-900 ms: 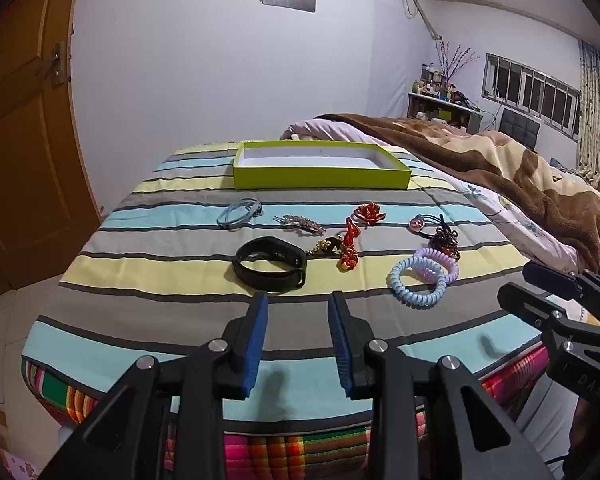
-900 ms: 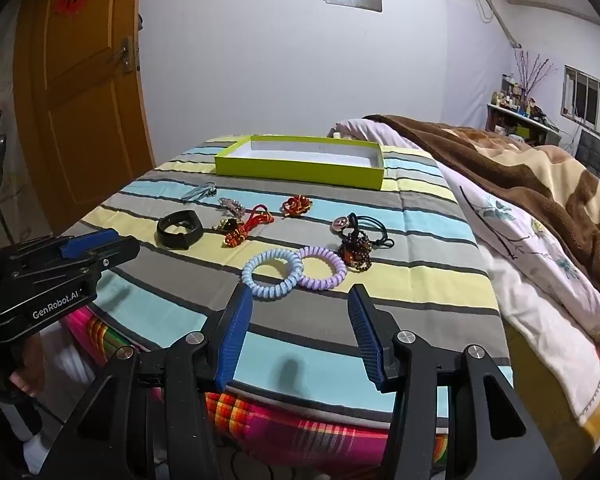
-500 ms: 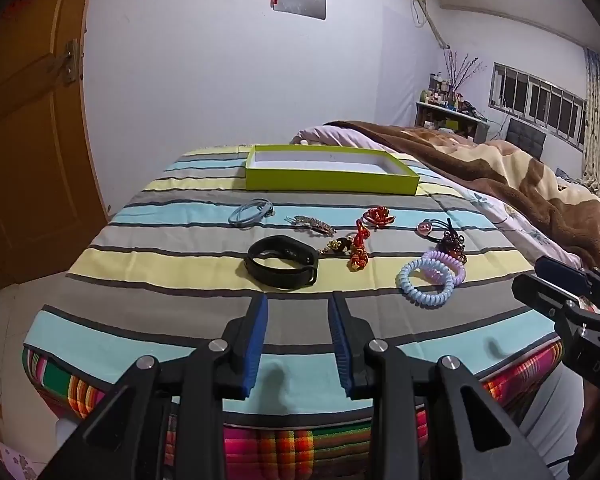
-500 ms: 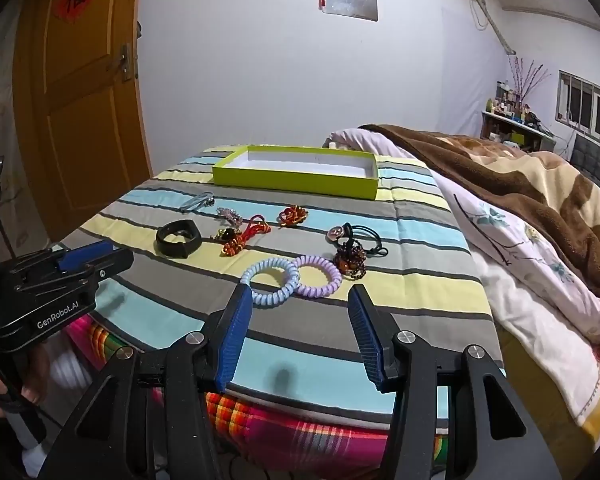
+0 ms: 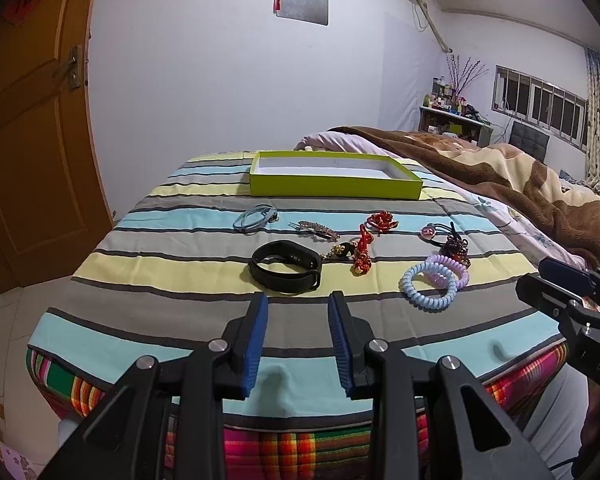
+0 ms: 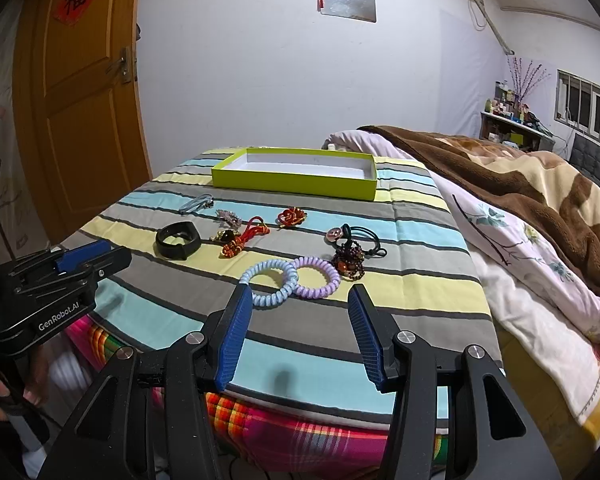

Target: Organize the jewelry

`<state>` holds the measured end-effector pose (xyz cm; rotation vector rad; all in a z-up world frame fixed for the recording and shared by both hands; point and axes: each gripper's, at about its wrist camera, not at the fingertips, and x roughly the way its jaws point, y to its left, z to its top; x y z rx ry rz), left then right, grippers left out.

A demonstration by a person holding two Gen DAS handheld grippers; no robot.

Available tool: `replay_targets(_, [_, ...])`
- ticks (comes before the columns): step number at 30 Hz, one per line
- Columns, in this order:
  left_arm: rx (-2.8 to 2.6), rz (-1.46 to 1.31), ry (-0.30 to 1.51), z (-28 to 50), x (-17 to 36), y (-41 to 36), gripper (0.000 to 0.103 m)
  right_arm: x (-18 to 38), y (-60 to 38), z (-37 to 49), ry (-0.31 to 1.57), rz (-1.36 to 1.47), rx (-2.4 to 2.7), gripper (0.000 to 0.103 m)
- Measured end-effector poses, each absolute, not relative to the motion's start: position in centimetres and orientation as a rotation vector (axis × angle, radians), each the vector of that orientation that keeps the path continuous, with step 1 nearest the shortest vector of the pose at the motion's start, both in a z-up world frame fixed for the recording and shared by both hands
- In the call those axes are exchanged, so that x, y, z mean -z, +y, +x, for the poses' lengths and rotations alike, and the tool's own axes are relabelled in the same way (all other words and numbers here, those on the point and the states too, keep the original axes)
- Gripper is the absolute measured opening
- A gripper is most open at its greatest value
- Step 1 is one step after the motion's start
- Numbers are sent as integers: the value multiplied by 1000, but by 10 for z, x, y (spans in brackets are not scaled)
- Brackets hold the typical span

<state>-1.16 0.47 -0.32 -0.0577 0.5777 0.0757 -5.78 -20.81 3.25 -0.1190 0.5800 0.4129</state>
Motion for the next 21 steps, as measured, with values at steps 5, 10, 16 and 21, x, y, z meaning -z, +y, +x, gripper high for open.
replay_targets(5, [-79,-55,575,-12,3,4,33,-32,-208,-58,578,-120,-413,51])
replay_targets(10, [-80,-53,573,-14,3,4,33,-32,-208,-58,579,-119,-413,51])
replay_targets(16, [-78,-55,573,-14,3,4,33,-31,-208,-58,581,-121,-414,51])
replay_targets(21, [-76,-53,575,-14,2,3,33,-31,-208,-59,583,-121,-414,51])
